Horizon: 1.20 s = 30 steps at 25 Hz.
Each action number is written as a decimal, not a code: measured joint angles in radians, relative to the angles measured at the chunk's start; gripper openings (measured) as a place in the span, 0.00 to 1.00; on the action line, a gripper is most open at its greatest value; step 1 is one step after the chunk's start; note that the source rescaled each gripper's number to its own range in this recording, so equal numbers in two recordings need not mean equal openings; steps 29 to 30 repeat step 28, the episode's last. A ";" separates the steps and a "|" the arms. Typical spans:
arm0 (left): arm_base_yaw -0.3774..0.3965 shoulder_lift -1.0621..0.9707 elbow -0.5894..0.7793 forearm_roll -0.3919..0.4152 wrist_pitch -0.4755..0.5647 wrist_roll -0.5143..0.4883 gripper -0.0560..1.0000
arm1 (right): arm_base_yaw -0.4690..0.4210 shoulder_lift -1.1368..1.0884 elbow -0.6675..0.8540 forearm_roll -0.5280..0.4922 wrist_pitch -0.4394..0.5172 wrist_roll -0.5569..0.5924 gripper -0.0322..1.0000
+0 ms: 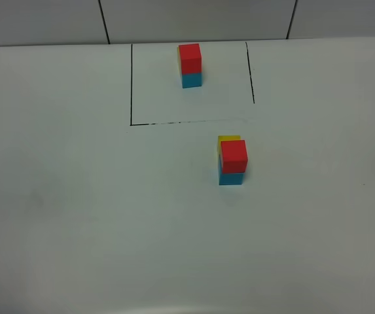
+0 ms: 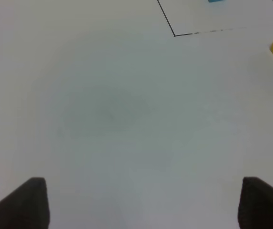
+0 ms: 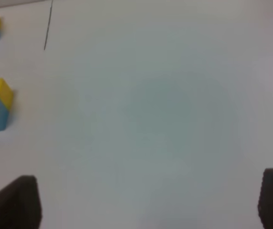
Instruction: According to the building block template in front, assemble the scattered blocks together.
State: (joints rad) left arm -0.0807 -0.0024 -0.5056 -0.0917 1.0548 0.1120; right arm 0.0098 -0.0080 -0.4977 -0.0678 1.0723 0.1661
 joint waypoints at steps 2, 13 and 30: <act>0.000 0.000 0.000 0.000 0.000 0.000 0.90 | 0.006 0.000 0.000 0.000 0.002 0.000 0.78; 0.000 0.000 0.000 0.000 0.000 0.000 0.90 | 0.027 0.000 0.000 0.001 0.003 0.000 0.69; 0.000 0.000 0.000 0.000 0.000 0.000 0.90 | 0.027 0.000 0.000 0.001 0.004 0.000 0.69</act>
